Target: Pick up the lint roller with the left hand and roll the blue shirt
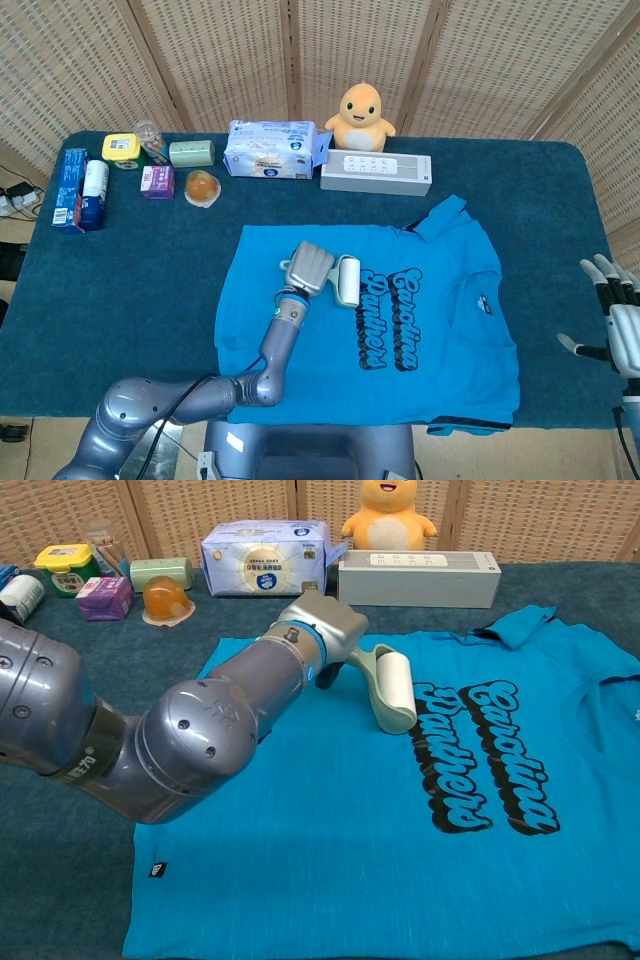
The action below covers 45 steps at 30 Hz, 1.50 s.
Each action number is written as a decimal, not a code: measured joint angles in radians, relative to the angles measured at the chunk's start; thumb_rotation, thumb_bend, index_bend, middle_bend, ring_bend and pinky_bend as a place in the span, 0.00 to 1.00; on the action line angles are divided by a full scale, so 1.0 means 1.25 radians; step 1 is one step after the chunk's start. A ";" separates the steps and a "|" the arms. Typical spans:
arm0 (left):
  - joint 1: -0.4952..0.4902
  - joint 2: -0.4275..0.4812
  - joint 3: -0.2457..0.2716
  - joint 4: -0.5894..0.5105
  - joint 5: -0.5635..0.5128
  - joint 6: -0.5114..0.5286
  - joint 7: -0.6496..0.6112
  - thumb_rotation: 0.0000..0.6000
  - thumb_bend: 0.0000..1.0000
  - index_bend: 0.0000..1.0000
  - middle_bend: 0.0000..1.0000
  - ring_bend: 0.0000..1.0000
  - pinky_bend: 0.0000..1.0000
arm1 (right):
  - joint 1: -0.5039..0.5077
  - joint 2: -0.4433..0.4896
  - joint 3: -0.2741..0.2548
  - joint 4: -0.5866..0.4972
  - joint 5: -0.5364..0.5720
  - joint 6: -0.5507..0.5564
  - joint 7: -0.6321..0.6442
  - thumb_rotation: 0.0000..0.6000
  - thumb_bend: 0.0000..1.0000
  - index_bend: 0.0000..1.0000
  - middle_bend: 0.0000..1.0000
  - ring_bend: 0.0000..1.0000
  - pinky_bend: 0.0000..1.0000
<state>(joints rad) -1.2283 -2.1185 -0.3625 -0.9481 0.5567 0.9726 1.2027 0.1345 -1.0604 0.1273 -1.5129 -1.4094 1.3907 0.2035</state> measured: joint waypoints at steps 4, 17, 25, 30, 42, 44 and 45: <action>0.019 0.019 0.015 -0.023 0.006 0.010 -0.003 1.00 0.70 0.86 1.00 0.80 0.99 | 0.001 -0.001 -0.001 0.000 -0.001 -0.001 -0.002 1.00 0.00 0.06 0.00 0.00 0.00; 0.070 0.072 0.056 -0.083 0.028 0.027 -0.030 1.00 0.70 0.86 1.00 0.80 0.99 | 0.002 -0.004 -0.003 -0.001 -0.003 -0.003 -0.011 1.00 0.00 0.06 0.00 0.00 0.00; 0.106 0.115 0.082 -0.123 0.042 0.035 -0.053 1.00 0.70 0.86 1.00 0.80 0.99 | 0.002 -0.005 -0.003 -0.003 -0.002 -0.003 -0.017 1.00 0.00 0.06 0.00 0.00 0.00; 0.131 0.146 0.097 -0.144 0.048 0.039 -0.071 1.00 0.70 0.86 1.00 0.80 0.99 | 0.003 -0.007 -0.005 -0.003 -0.002 -0.003 -0.023 1.00 0.00 0.06 0.00 0.00 0.00; 0.177 0.214 0.128 -0.200 0.071 0.051 -0.111 1.00 0.70 0.86 1.00 0.80 0.99 | 0.003 -0.009 -0.006 -0.006 -0.003 -0.003 -0.031 1.00 0.00 0.06 0.00 0.00 0.00; 0.181 0.219 0.131 -0.203 0.073 0.052 -0.115 1.00 0.70 0.86 1.00 0.80 0.99 | 0.003 -0.009 -0.006 -0.006 -0.004 -0.003 -0.031 1.00 0.00 0.06 0.00 0.00 0.00; 0.183 0.222 0.133 -0.204 0.075 0.052 -0.116 1.00 0.70 0.86 1.00 0.80 0.99 | 0.003 -0.010 -0.006 -0.006 -0.004 -0.003 -0.031 1.00 0.00 0.06 0.00 0.00 0.00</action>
<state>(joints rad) -0.9999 -1.8406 -0.1968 -1.2034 0.6500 1.0379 1.0572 0.1380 -1.0723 0.1194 -1.5204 -1.4141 1.3874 0.1646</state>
